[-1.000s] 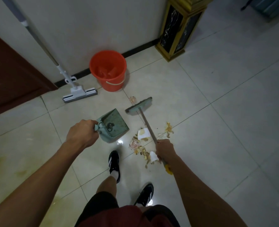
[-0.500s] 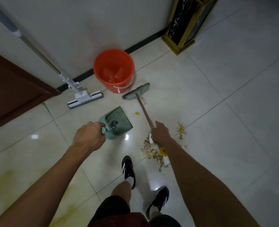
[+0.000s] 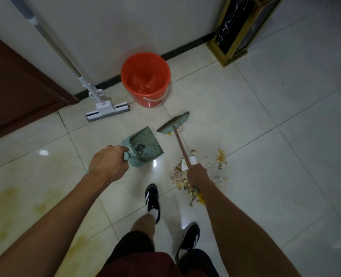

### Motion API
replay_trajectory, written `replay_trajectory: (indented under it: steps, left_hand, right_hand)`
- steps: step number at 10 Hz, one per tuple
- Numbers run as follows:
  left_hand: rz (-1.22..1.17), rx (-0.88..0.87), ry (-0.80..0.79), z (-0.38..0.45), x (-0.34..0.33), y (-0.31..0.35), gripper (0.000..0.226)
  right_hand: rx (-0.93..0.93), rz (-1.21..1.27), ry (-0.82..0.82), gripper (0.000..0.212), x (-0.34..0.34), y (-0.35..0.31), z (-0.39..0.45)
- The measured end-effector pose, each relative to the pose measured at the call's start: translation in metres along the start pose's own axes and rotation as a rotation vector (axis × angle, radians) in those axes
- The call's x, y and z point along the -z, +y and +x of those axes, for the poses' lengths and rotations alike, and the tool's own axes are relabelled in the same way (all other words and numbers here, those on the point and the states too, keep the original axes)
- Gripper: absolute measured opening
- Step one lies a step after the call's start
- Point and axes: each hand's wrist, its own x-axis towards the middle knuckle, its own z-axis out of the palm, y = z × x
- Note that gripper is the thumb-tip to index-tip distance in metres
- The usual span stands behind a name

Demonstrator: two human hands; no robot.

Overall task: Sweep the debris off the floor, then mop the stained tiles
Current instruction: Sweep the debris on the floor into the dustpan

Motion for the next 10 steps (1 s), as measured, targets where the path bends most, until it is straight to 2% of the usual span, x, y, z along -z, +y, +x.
replay_trajectory:
  steps: [3, 5, 7, 10]
  left_hand:
    - [0.055, 0.056, 0.086, -0.089, -0.037, 0.058, 0.016]
    - [0.091, 0.096, 0.117, -0.171, -0.072, 0.114, 0.024]
    - [0.055, 0.162, 0.143, -0.232, -0.088, 0.146, 0.026]
    - [-0.043, 0.267, 0.211, -0.311, -0.134, 0.15, 0.03]
  right_hand:
    - [0.037, -0.032, -0.023, 0.029, -0.015, 0.123, -0.04]
    - [0.046, -0.123, -0.048, 0.024, 0.006, 0.215, -0.075]
    - [0.025, -0.167, -0.095, 0.029, 0.015, 0.292, -0.103]
    - [0.006, -0.328, -0.104, 0.035, 0.019, 0.334, -0.131]
